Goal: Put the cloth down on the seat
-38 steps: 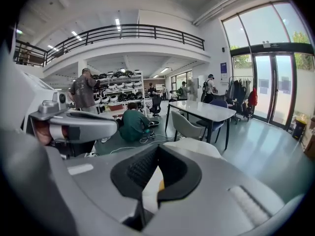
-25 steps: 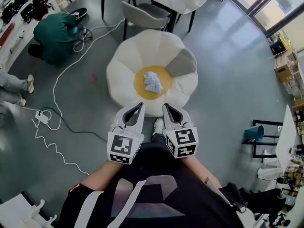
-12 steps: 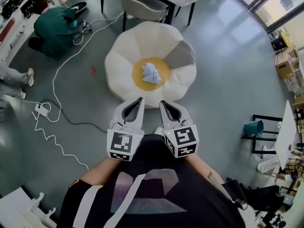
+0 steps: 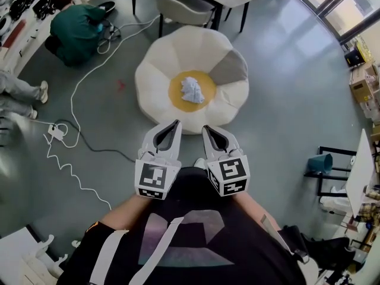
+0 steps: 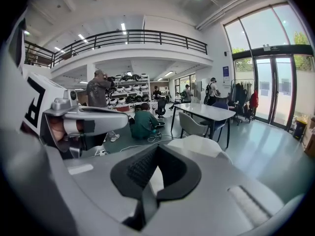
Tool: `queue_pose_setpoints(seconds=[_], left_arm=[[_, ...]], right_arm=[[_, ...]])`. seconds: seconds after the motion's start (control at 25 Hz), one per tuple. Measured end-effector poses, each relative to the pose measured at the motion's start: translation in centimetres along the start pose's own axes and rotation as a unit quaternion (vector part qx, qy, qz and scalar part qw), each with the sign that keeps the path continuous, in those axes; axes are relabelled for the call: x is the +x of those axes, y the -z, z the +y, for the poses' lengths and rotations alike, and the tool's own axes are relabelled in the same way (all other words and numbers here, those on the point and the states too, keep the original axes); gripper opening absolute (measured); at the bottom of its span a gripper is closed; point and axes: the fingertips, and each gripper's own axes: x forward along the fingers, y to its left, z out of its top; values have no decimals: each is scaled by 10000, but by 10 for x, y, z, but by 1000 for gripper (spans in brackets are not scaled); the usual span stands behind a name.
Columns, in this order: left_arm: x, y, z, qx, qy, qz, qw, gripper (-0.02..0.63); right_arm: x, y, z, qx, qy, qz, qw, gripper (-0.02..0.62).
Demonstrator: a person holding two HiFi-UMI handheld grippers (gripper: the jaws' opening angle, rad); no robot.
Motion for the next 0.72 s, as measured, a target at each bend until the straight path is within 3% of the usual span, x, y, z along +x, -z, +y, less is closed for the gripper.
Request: queue_pose_setpoints(seconds=[0.72], left_arm=[[-11, 7, 3, -113, 43, 27, 9999, 0]], right_arm=[[-3, 7, 8, 118, 73, 87, 9999, 0]])
